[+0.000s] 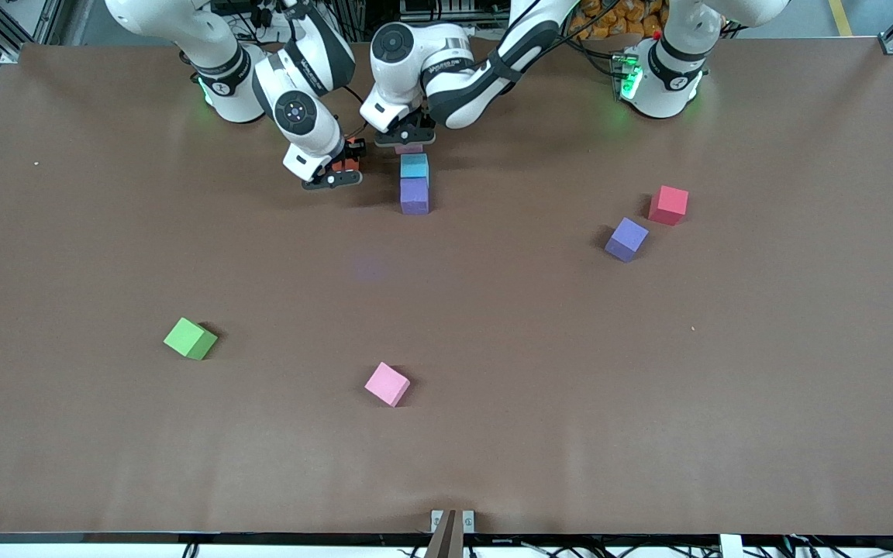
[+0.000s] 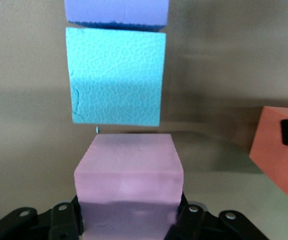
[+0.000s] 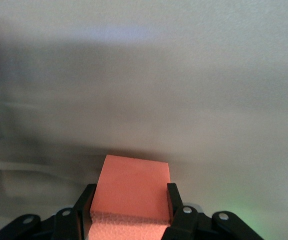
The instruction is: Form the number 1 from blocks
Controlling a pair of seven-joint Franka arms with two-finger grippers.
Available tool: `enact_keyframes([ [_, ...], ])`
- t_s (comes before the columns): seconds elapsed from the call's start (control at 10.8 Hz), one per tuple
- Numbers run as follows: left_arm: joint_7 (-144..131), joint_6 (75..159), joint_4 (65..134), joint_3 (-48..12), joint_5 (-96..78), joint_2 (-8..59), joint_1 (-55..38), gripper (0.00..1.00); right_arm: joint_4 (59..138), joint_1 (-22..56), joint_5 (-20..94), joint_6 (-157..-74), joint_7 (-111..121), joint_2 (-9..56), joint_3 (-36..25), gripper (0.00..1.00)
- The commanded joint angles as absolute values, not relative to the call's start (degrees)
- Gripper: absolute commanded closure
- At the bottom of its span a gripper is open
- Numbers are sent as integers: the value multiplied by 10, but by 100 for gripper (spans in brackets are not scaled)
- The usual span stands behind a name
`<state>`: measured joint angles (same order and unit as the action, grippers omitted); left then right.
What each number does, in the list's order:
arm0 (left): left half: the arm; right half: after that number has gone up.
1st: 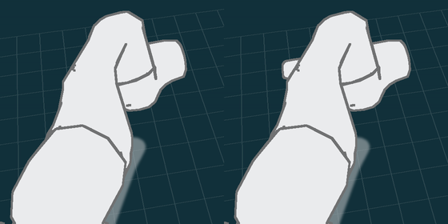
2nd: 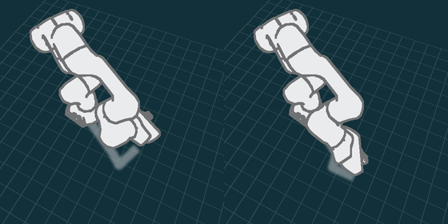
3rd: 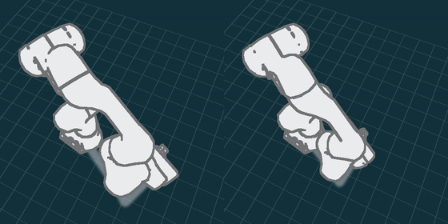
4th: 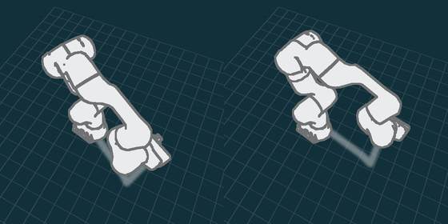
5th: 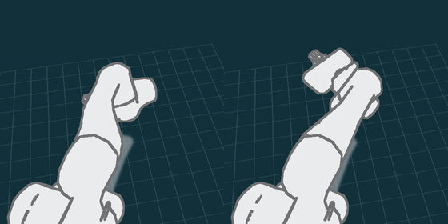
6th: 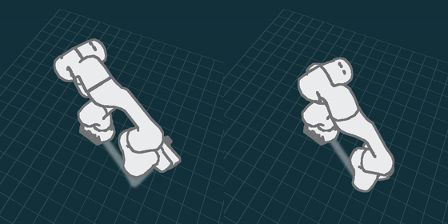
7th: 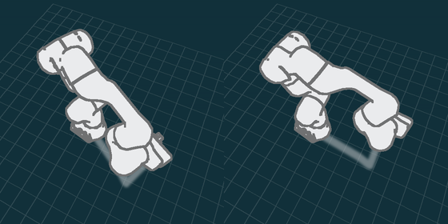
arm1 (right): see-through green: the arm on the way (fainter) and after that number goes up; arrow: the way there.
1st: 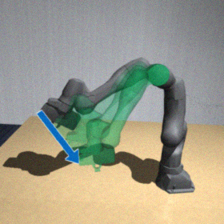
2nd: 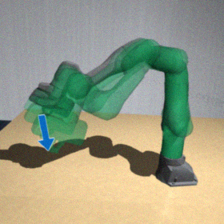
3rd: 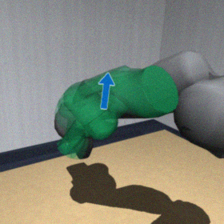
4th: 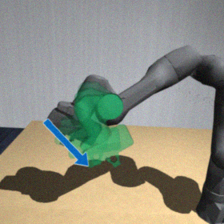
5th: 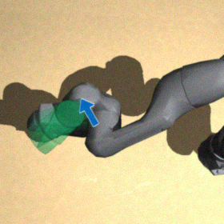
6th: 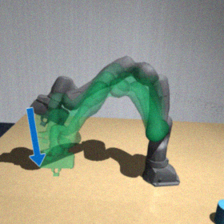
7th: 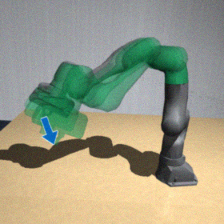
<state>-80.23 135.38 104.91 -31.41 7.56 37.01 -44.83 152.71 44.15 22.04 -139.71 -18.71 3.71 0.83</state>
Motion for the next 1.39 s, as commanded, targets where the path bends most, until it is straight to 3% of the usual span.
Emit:
enact_keyframes([
  [0.0, -776, 1347, 1034, -312, 87, 385, -448, 100, 1539, 402, 232, -1394, -182, 4, 8, 39],
  [0.65, -736, 1336, 1036, -301, 87, 391, -444, 100, 1531, 338, 224, -1385, -178, -35, 3, 39],
  [1.02, -726, 1336, 1034, -294, 87, 395, -444, 100, 1492, 330, 174, -1386, -177, -37, -45, 38],
  [1.12, -726, 1336, 1034, -294, 88, 395, -444, 21, 1484, 325, 157, -1387, -176, -35, -54, 38],
  [1.21, -732, 1336, 1034, -293, 87, 395, -449, 0, 1475, 316, 149, -1388, -176, -34, -56, 38],
  [1.3, -734, 1336, 1034, -293, 87, 393, -449, 0, 1464, 309, 141, -1388, -176, -31, -56, 38],
])
